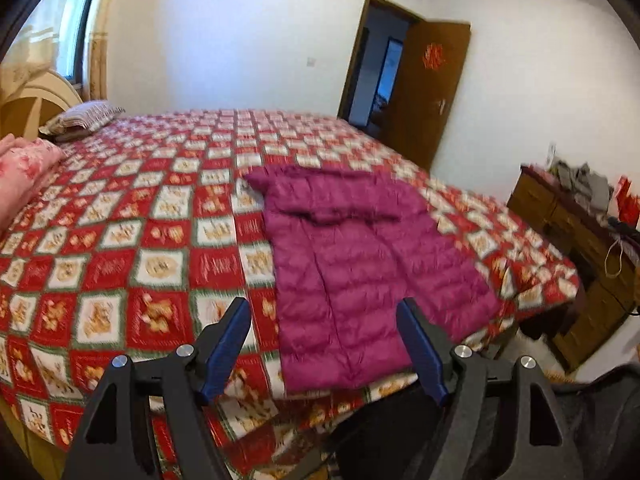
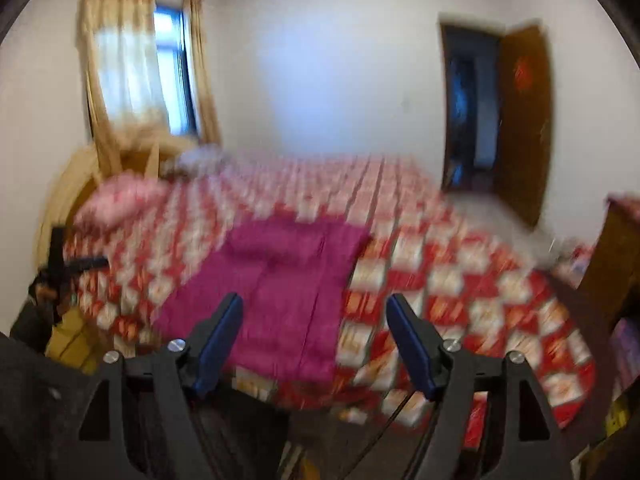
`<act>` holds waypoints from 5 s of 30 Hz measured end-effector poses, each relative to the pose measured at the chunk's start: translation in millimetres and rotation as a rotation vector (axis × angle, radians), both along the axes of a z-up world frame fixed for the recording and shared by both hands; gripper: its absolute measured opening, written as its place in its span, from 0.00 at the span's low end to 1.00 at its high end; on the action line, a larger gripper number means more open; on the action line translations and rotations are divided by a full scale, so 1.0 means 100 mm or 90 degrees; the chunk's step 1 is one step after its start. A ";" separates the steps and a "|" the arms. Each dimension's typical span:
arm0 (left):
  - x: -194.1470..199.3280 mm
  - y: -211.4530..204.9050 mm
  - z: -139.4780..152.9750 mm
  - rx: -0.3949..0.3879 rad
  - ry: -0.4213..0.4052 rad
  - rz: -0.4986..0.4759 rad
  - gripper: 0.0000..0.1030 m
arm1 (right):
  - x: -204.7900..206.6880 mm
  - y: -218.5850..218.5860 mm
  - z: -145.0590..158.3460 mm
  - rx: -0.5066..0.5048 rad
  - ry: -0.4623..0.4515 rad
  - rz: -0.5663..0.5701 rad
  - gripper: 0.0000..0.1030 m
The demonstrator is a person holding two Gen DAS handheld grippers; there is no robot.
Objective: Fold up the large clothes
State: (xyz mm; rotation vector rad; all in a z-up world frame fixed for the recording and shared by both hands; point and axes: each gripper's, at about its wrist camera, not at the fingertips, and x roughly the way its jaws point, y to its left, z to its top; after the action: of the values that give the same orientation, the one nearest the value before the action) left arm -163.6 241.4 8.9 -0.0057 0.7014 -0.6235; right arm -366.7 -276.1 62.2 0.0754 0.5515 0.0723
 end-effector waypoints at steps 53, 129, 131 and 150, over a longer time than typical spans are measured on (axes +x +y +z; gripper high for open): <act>0.56 -0.33 -1.09 -0.106 0.286 0.032 0.07 | 1.25 -0.12 -1.75 0.320 0.179 0.080 0.11; 0.83 -0.59 -1.04 -0.229 0.318 -0.068 0.03 | 1.37 -0.03 -1.82 0.387 0.167 0.119 0.10; 0.77 -0.56 -0.93 -0.238 0.300 -0.084 0.03 | 1.25 -0.03 -1.73 0.381 0.144 0.135 0.10; 2.01 -0.73 0.23 -0.253 0.146 -0.011 0.03 | 2.21 -0.45 -0.42 0.324 -0.003 0.157 0.10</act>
State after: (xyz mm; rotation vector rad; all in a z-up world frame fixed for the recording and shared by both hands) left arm 37.7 168.9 31.6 -0.4457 0.7881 -0.7788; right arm -145.2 -320.8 19.9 0.5032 0.5260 0.4527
